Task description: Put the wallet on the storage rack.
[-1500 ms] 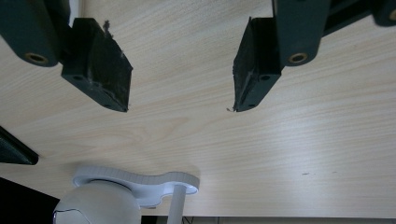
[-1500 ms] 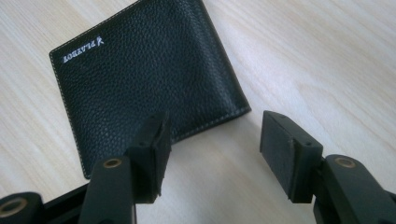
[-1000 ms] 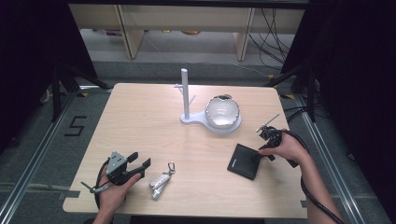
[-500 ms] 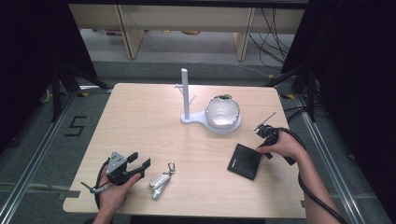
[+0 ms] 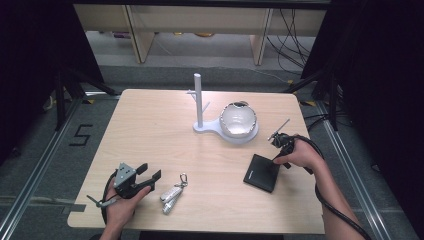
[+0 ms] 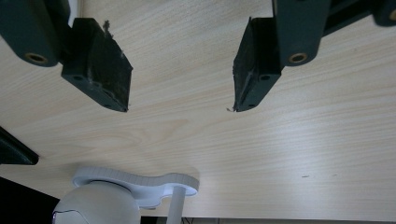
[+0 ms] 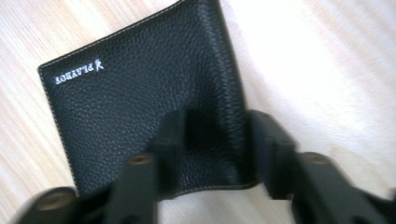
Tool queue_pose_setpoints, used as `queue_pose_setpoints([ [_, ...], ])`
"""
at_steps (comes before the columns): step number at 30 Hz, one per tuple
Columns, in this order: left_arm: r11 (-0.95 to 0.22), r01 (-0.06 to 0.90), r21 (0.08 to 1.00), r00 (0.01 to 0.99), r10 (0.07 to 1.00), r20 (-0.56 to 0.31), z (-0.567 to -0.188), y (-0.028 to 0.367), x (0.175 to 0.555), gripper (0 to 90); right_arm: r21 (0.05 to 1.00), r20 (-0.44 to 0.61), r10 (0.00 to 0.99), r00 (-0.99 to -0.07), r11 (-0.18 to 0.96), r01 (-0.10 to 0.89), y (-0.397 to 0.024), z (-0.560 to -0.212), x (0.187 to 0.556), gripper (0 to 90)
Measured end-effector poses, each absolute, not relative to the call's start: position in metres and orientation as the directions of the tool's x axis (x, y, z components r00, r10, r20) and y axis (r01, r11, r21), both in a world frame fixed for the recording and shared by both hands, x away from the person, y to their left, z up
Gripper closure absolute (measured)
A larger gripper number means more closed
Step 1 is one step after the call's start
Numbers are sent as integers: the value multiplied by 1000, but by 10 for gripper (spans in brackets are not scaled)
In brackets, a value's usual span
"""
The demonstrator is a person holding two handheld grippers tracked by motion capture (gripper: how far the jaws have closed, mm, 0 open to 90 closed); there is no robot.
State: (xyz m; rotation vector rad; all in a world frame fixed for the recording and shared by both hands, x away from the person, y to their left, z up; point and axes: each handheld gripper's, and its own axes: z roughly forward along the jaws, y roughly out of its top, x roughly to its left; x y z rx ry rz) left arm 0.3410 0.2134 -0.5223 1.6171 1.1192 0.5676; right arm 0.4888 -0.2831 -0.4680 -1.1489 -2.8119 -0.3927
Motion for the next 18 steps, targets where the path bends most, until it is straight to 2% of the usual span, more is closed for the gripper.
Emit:
queue_pose_setpoints([
  [3, -23, 388, 921, 449, 878, -167, -522, 214, 341, 364, 205, 156, 692, -705, 676, 708, -282, -466, 487, 746],
  [5, -24, 388, 921, 450, 877, -167, -523, 214, 341, 364, 215, 142, 669, -730, 699, 682, -283, -464, 486, 783],
  [13, -22, 388, 921, 447, 879, -167, -522, 214, 341, 364, 255, 149, 660, -736, 694, 673, -288, -454, 478, 806],
  [18, -24, 384, 923, 452, 877, -165, -522, 213, 341, 364, 309, 106, 639, -761, 707, 636, -289, -433, 464, 808],
])
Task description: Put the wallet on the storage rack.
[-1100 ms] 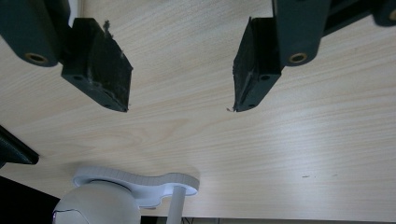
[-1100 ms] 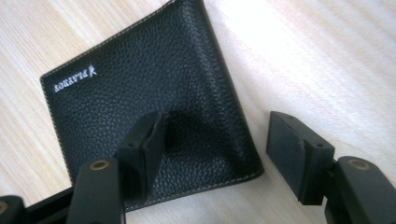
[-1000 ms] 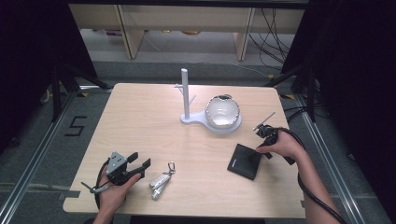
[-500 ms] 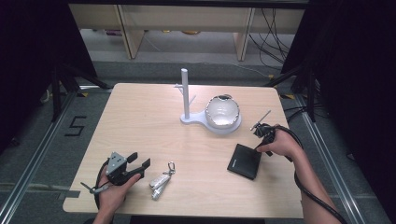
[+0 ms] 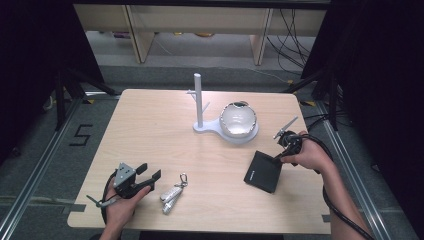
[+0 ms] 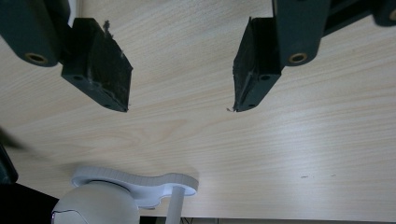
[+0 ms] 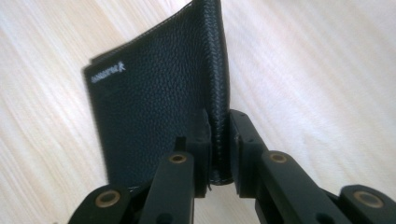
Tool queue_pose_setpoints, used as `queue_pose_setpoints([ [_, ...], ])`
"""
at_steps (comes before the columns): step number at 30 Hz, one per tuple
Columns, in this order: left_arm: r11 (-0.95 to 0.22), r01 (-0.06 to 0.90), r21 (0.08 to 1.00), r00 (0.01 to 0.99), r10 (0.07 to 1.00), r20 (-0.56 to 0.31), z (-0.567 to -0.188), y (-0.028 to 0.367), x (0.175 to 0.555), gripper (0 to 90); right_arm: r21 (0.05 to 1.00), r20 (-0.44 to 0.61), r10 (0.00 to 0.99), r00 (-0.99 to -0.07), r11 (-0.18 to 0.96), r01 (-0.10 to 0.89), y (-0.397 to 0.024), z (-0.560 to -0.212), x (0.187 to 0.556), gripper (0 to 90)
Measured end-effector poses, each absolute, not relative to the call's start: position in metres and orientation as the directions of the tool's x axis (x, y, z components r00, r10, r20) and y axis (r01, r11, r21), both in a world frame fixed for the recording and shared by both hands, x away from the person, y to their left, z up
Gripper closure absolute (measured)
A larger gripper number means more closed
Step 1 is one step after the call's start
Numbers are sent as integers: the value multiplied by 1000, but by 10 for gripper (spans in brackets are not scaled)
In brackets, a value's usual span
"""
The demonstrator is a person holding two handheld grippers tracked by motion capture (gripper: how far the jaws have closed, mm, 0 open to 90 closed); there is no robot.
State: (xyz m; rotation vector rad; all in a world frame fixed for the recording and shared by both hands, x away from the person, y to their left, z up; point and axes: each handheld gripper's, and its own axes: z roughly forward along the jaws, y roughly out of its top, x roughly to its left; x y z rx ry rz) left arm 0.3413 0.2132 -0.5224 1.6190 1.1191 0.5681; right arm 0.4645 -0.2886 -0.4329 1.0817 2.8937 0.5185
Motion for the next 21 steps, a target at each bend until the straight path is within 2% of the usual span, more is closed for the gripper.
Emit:
queue_pose_setpoints([
  [4, -26, 381, 924, 457, 874, -163, -523, 212, 341, 364, 353, 54, 623, -780, 719, 599, -286, -412, 453, 810],
  [5, -26, 380, 925, 457, 874, -163, -522, 212, 341, 363, 377, 12, 613, -790, 729, 571, -286, -403, 449, 810],
  [16, -24, 380, 924, 453, 876, -164, -522, 213, 341, 364, 427, -115, 591, -799, 755, 497, -273, -370, 432, 810],
  [21, -27, 384, 923, 450, 878, -161, -522, 214, 340, 364, 465, -206, 563, -800, 776, 426, -267, -360, 426, 810],
])
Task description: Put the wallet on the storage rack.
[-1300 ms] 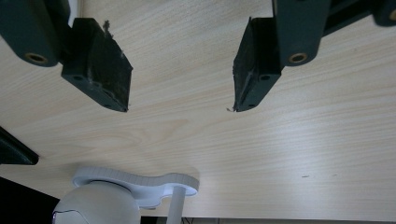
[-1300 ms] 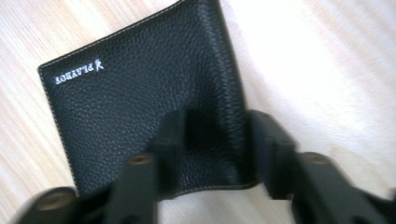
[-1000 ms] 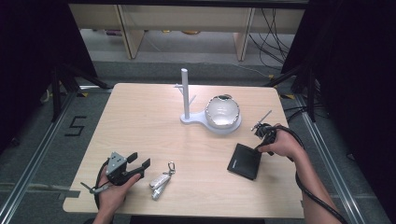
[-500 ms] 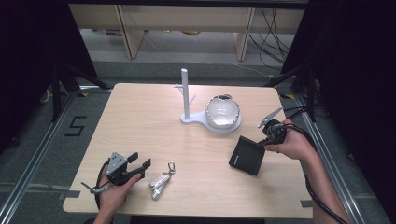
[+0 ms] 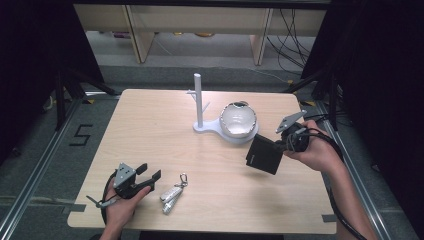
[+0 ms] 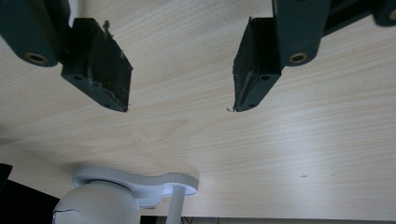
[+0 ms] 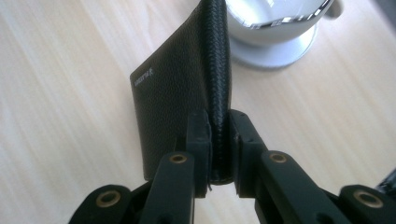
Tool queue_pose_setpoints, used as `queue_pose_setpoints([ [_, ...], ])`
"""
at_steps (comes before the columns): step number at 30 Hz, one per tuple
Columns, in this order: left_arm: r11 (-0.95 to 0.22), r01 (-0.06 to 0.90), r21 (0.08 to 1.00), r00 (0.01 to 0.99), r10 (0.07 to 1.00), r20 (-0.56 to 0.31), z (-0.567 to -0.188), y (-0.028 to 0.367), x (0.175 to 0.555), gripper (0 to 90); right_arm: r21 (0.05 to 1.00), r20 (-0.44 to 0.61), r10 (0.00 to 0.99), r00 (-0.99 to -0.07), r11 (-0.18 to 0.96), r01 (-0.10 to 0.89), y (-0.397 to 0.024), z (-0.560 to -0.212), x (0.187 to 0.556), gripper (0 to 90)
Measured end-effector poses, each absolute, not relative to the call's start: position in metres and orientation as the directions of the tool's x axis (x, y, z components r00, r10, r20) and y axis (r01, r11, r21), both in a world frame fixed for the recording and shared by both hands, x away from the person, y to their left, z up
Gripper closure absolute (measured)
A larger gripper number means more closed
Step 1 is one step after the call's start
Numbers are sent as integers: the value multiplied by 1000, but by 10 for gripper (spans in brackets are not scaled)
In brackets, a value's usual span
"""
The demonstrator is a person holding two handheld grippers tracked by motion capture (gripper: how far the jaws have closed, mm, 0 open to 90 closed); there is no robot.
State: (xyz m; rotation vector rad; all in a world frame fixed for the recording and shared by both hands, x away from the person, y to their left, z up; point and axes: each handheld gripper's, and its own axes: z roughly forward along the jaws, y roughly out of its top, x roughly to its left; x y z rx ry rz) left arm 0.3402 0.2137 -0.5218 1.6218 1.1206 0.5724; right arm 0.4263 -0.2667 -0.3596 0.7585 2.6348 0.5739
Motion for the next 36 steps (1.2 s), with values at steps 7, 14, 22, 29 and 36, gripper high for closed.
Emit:
queue_pose_setpoints([
  [7, -22, 380, 925, 454, 875, -166, -522, 214, 341, 364, 497, -287, 522, -803, 798, 341, -263, -355, 424, 809],
  [14, -24, 381, 924, 456, 875, -165, -522, 215, 341, 364, 516, -317, 521, -792, 796, 317, -261, -350, 420, 808],
  [22, -24, 380, 925, 456, 874, -165, -522, 215, 341, 364, 523, -351, 515, -782, 801, 293, -259, -346, 419, 808],
  [29, -25, 381, 924, 454, 876, -163, -522, 215, 341, 364, 533, -374, 495, -785, 807, 255, -257, -344, 419, 808],
  [36, -18, 381, 924, 450, 877, -168, -523, 215, 341, 364, 538, -387, 495, -778, 806, 246, -255, -342, 421, 808],
])
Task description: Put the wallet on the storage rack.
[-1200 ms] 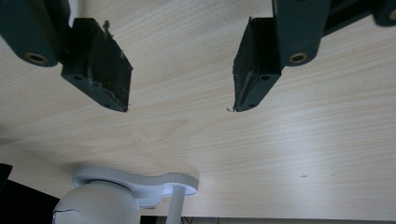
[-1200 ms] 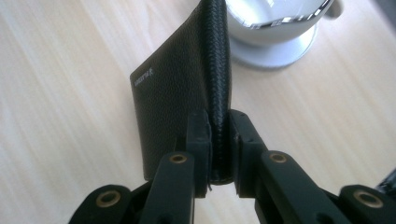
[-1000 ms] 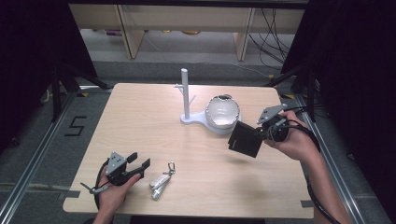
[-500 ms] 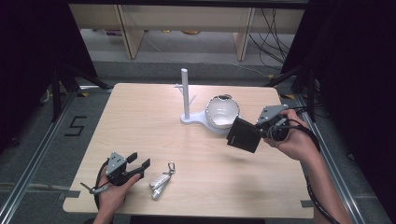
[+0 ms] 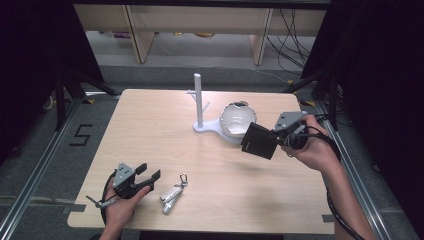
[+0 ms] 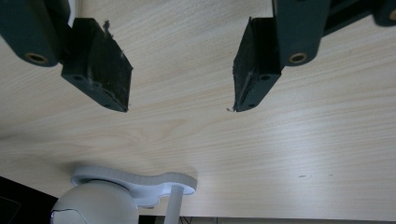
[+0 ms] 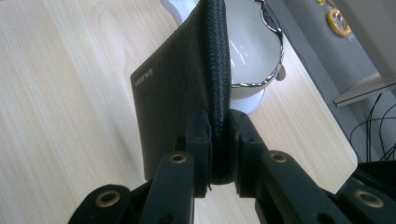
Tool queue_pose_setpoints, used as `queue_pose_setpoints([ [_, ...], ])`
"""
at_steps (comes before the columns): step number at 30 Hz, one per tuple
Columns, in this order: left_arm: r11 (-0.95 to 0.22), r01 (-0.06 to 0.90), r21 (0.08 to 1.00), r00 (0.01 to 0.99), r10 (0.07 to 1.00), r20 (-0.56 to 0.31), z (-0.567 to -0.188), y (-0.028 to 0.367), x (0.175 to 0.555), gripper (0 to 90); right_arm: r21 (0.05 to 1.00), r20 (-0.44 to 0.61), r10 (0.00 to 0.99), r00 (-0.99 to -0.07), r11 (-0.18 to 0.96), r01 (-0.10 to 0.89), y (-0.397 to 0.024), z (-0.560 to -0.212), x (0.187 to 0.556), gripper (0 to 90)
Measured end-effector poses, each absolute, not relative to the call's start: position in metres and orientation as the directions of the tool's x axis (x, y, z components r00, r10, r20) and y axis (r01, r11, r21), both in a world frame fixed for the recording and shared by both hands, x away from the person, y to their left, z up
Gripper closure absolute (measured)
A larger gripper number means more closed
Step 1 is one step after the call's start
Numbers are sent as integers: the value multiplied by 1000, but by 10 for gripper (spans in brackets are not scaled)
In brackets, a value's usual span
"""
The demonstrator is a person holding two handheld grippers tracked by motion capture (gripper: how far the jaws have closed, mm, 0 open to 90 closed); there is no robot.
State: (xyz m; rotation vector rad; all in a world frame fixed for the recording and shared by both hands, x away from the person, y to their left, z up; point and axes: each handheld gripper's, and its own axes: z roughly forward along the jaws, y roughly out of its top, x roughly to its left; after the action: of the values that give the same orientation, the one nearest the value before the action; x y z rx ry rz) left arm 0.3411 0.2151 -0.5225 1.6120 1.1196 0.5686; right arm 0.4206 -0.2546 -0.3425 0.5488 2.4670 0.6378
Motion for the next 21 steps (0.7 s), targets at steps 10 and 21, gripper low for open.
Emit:
queue_pose_setpoints([
  [10, -19, 385, 923, 447, 879, -168, -522, 215, 341, 364, 546, -411, 491, -768, 807, 224, -251, -339, 422, 808],
  [21, -17, 386, 922, 445, 879, -170, -523, 215, 341, 365, 559, -418, 501, -758, 799, 221, -249, -336, 423, 808],
])
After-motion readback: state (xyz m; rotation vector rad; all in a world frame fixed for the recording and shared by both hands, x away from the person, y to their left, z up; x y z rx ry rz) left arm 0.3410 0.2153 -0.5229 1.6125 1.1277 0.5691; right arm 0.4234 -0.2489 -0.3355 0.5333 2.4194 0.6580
